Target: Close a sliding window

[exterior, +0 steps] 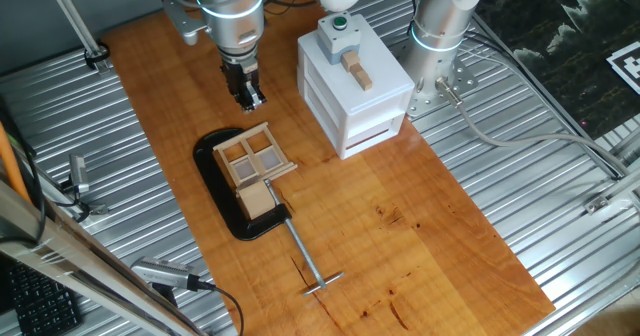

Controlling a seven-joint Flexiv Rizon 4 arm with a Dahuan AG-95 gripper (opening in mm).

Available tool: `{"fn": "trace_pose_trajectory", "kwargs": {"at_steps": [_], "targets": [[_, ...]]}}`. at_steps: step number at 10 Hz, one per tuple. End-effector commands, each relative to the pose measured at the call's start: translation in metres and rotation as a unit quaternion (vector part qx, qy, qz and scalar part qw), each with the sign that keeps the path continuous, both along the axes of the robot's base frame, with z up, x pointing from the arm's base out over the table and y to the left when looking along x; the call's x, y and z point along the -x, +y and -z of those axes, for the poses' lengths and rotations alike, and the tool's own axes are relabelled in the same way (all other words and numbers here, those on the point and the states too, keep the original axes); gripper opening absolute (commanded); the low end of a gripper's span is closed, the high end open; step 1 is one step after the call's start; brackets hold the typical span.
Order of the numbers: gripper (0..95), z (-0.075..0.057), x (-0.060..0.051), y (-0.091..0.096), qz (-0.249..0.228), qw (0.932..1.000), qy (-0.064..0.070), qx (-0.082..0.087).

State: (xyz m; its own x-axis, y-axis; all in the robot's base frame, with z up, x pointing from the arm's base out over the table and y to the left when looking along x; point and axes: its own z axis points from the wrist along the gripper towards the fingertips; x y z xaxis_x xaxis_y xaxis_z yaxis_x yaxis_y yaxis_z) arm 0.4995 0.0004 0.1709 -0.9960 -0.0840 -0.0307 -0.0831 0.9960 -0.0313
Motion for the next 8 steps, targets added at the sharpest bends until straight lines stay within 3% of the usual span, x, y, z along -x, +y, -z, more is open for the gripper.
{"fn": "trace_pose_trajectory", "kwargs": {"at_steps": [1, 8], "targets": [[0.0, 0.0002, -0.0002, 0.0001, 0.001, 1.0, 0.0, 0.0], [0.0, -0.0001, -0.0005, 0.0002, 0.029, 0.9996, 0.004, 0.0]]}}
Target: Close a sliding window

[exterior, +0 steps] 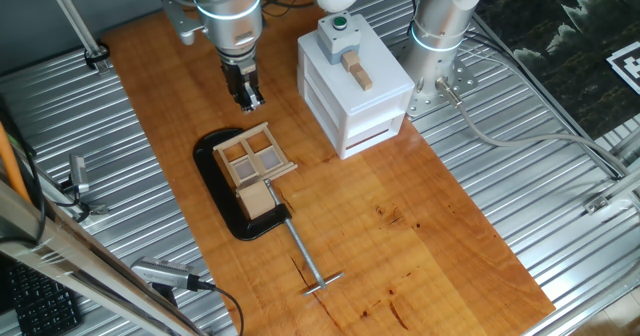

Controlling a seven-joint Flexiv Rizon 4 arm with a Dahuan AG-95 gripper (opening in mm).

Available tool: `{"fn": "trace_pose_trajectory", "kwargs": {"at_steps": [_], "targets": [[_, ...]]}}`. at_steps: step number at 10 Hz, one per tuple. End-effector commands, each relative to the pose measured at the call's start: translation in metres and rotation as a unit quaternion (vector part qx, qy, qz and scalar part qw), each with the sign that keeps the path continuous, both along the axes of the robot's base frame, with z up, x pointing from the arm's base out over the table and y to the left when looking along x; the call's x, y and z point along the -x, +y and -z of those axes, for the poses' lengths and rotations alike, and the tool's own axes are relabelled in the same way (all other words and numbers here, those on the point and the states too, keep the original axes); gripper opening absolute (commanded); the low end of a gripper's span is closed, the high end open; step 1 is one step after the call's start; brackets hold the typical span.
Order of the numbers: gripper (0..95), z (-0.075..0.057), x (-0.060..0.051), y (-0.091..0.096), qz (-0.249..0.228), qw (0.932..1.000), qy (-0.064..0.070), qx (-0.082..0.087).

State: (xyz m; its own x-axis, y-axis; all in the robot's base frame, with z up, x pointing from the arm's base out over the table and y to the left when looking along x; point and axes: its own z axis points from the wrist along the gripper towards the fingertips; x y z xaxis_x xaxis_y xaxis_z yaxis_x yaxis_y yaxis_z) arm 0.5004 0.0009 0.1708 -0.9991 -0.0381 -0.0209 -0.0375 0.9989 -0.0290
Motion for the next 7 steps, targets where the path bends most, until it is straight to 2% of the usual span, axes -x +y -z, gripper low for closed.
{"fn": "trace_pose_trajectory", "kwargs": {"at_steps": [1, 3, 4, 7], "targets": [[0.0, -0.0003, 0.0006, -0.0004, 0.011, 0.9999, -0.003, -0.001], [0.0, -0.0013, 0.0016, -0.0001, 0.011, 0.9999, -0.001, -0.002], [0.0, -0.0011, 0.0017, -0.0003, 0.009, 0.9999, 0.008, 0.004], [0.0, -0.0001, 0.0005, 0.0002, 0.004, 0.9999, 0.01, 0.008]]}}
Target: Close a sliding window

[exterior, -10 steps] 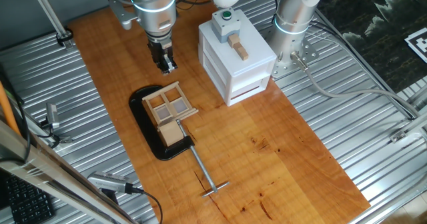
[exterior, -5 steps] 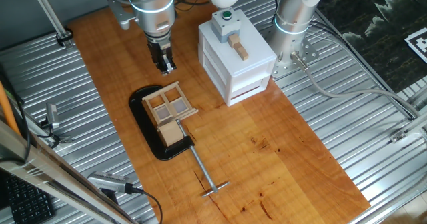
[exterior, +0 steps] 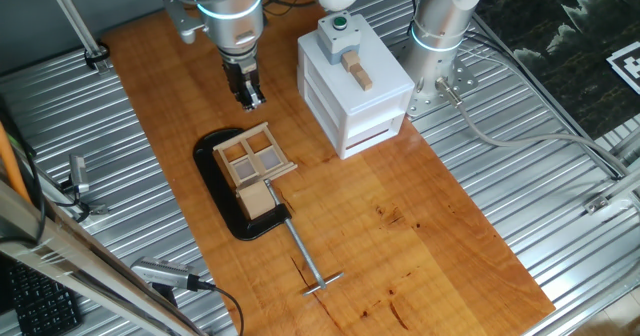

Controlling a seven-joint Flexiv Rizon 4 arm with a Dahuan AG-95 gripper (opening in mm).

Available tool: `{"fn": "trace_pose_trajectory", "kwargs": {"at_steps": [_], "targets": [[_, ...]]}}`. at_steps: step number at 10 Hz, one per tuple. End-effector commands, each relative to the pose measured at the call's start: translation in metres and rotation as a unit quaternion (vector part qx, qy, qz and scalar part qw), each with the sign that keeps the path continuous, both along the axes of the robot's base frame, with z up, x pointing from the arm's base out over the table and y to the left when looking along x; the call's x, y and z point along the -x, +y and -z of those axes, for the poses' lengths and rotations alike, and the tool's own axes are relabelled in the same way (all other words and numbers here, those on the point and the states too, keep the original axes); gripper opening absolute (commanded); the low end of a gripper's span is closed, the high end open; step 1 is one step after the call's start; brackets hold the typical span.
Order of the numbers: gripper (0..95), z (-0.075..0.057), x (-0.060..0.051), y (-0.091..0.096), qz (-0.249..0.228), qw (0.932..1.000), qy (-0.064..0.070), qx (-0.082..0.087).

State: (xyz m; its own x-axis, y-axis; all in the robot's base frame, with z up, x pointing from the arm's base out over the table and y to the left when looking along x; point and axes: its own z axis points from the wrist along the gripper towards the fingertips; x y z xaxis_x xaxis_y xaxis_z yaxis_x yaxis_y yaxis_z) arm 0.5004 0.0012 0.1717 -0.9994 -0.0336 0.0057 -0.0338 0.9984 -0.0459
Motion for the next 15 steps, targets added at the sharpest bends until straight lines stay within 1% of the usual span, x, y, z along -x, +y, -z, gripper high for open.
{"fn": "trace_pose_trajectory", "kwargs": {"at_steps": [1, 3, 4, 5, 6, 7, 8, 10, 11, 12, 13, 14, 15], "targets": [[0.0, 0.003, -0.002, 0.001, 0.006, 1.0, -0.006, -0.003], [0.0, 0.006, -0.006, 0.003, 0.01, 0.9999, -0.004, -0.002], [0.0, 0.012, -0.007, 0.007, 0.013, 0.9999, -0.004, -0.002], [0.0, 0.019, -0.006, 0.01, 0.014, 0.9999, -0.005, -0.001], [0.0, 0.034, -0.005, 0.016, 0.013, 0.9999, -0.009, 0.0], [0.0, 0.043, -0.004, 0.018, 0.011, 0.9999, -0.011, -0.001], [0.0, 0.05, -0.002, 0.022, 0.011, 0.9999, -0.01, -0.001], [0.0, 0.064, 0.005, 0.024, 0.013, 0.9998, -0.012, 0.0], [0.0, 0.077, 0.013, 0.023, 0.013, 0.9997, -0.019, 0.0], [0.0, 0.084, 0.018, 0.021, 0.013, 0.9997, -0.021, 0.0], [0.0, 0.084, 0.019, 0.021, 0.013, 0.9997, -0.022, 0.0], [0.0, 0.089, 0.022, 0.021, 0.013, 0.9997, -0.023, 0.0], [0.0, 0.09, 0.022, 0.022, 0.015, 0.9996, -0.023, 0.0]]}}
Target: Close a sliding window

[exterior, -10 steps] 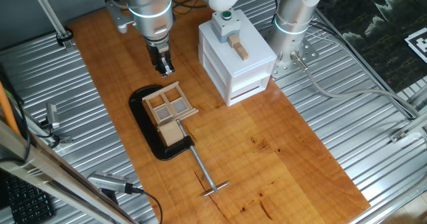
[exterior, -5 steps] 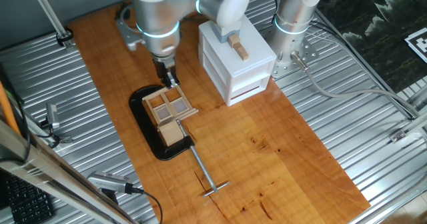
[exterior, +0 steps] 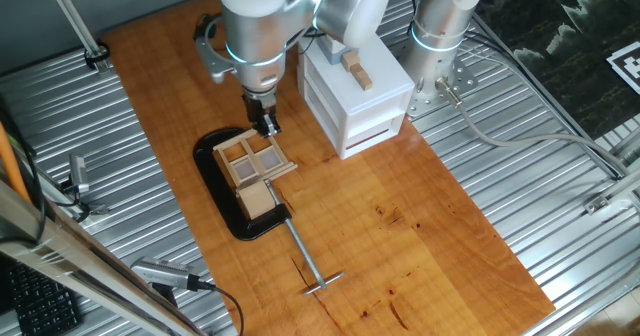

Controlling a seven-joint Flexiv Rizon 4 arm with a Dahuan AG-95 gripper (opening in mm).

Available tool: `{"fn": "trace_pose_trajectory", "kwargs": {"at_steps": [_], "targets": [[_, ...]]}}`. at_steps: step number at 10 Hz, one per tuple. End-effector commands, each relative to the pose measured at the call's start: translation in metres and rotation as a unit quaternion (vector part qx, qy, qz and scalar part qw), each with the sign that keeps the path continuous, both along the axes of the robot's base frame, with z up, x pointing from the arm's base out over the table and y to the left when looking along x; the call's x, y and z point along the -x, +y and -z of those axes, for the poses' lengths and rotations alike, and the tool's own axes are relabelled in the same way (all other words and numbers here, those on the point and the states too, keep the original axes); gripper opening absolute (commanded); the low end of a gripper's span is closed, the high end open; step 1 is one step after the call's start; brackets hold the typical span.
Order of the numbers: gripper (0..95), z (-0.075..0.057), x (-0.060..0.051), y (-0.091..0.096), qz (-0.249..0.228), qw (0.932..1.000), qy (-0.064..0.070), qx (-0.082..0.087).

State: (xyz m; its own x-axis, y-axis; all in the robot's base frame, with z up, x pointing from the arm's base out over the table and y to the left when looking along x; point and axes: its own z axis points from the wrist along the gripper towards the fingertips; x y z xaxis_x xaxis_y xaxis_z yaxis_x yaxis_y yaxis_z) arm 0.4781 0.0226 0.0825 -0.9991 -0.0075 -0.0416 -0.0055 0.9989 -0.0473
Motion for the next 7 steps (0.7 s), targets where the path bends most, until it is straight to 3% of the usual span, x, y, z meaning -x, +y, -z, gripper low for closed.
{"fn": "trace_pose_trajectory", "kwargs": {"at_steps": [1, 7], "targets": [[0.0, 0.007, -0.001, 0.004, 0.004, 1.0, 0.0, 0.0], [0.0, 0.029, -0.008, 0.018, 0.001, 1.0, 0.0, 0.001]]}}
